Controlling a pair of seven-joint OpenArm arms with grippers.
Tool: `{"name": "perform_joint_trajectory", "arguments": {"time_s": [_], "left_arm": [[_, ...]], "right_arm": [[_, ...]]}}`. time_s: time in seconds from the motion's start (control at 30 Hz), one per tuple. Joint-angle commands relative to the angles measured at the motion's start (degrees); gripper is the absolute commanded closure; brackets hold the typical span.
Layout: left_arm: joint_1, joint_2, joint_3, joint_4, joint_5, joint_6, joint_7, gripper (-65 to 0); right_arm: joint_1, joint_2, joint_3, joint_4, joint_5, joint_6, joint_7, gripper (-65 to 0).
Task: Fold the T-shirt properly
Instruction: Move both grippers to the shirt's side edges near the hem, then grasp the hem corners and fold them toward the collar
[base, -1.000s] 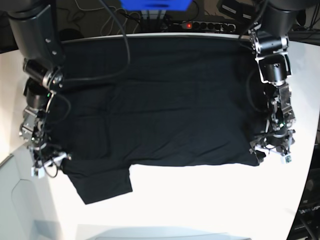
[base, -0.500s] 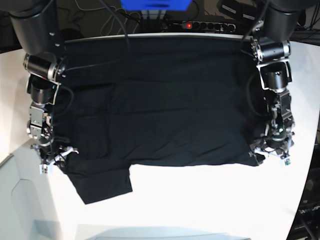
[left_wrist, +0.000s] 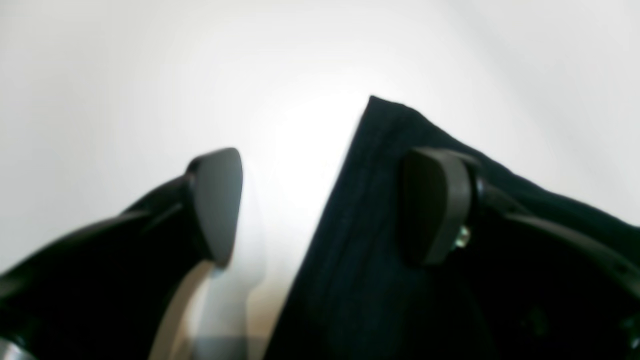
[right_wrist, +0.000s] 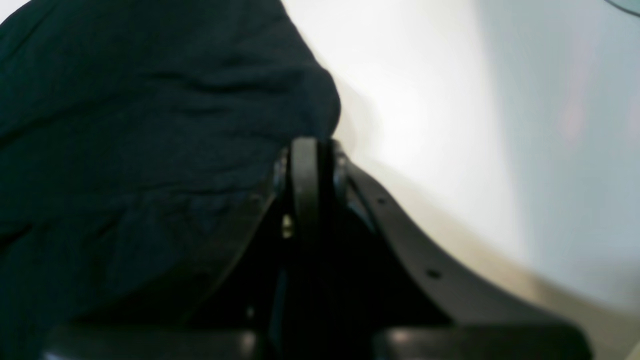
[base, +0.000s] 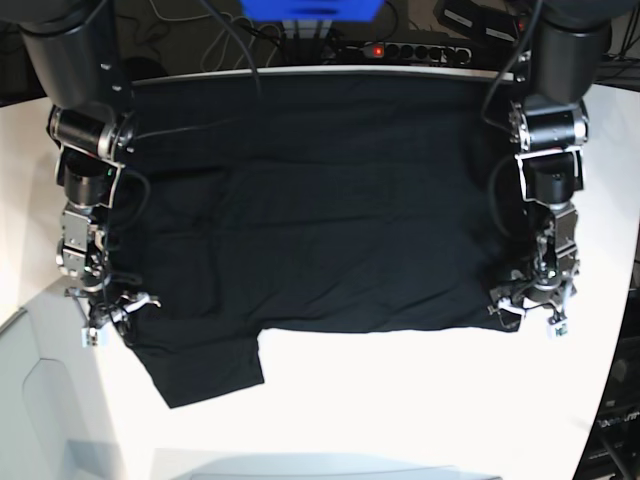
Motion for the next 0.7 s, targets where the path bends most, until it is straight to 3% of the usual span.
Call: {"name": "perform_joint_trajectory", "arguments": {"time_s": [0.0,0.17,0.3,0.43,0.53,0.67], "left_arm": [[-0.9,-0.3,0.0,0.3,-0.4,0.0,1.2,-48.6],[-1.2,-0.2,0.4,0.3,-0.4,0.0,1.2,-48.2],[-1.2,-0.3,7.3,0.3,-0.4,-0.1,1.0,-48.0],[-1.0,-0.3,11.5,-0.4,-0.5,-0.1,-5.3,-47.8],[-1.2,-0.3,11.4,-3.3,-0.4,-0.1,-6.4,-41.7],[-2.6,-0.2,11.3,-6.4,-0.5,-0.1,-6.5,-27.2]], "right_arm": [[0.7,0.6,-0.1,0.2,-0.9,-0.4,-2.2,0.0],[0.7,0.6,-0.1,0.2,-0.9,-0.4,-2.2,0.0],[-0.3,0.6,-0.1,0.4,-0.9,-0.4,-2.2,0.0],[-0.4,0.6,-0.1,0.4,-0.9,-0.4,-2.2,0.0],[-0.4,0.6,-0.1,0.4,-0.9,-0.4,-2.2,0.0],[-0.4,0.6,-0.1,0.4,-0.9,-0.4,-2.2,0.0]]}}
